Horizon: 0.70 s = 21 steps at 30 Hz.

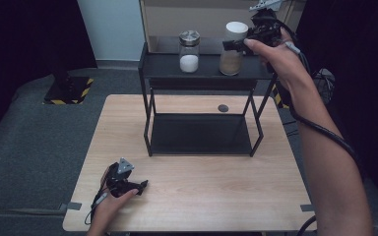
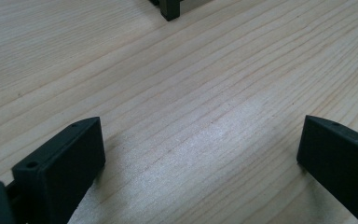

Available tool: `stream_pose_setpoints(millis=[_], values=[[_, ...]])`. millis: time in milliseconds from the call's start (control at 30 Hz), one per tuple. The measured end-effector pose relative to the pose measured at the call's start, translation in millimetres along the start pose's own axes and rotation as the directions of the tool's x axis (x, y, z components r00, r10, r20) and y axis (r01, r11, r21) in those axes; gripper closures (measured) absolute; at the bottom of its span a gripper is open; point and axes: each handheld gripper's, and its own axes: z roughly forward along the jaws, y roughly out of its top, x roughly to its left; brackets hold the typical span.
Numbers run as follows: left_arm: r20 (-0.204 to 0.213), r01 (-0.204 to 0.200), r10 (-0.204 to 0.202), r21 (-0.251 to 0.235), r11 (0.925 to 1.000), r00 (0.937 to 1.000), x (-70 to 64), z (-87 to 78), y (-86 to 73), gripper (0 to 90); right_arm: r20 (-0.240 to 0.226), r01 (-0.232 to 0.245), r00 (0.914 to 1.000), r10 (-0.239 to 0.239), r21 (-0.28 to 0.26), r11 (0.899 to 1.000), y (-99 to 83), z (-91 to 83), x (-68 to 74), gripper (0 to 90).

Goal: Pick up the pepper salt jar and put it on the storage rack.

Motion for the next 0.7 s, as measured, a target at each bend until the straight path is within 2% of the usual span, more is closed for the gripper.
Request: stream_pose_setpoints(millis=[233,433,700], values=[[-0.002,-0.001,0.001,0.001,1.0000,1.0000,-0.4,-0.1,0.1,0.0,0.022,0.044,0.9988,-0.044,0.040,0.998,1.6,-5.3,9.6,5.3],[-0.002,-0.001,0.001,0.001,1.0000,1.0000,-0.5,0.0,0.1,0.0,0.037,0.055,0.9977,-0.057,0.051,0.997,-0.4,-13.1,12.9,4.8],[-0.003,0.001,-0.001,0.000,1.0000,1.0000,-0.7,0.0,0.1,0.0,0.033,0.059,0.9976,-0.061,0.065,0.996,-5.7,-25.6,18.7,4.4]])
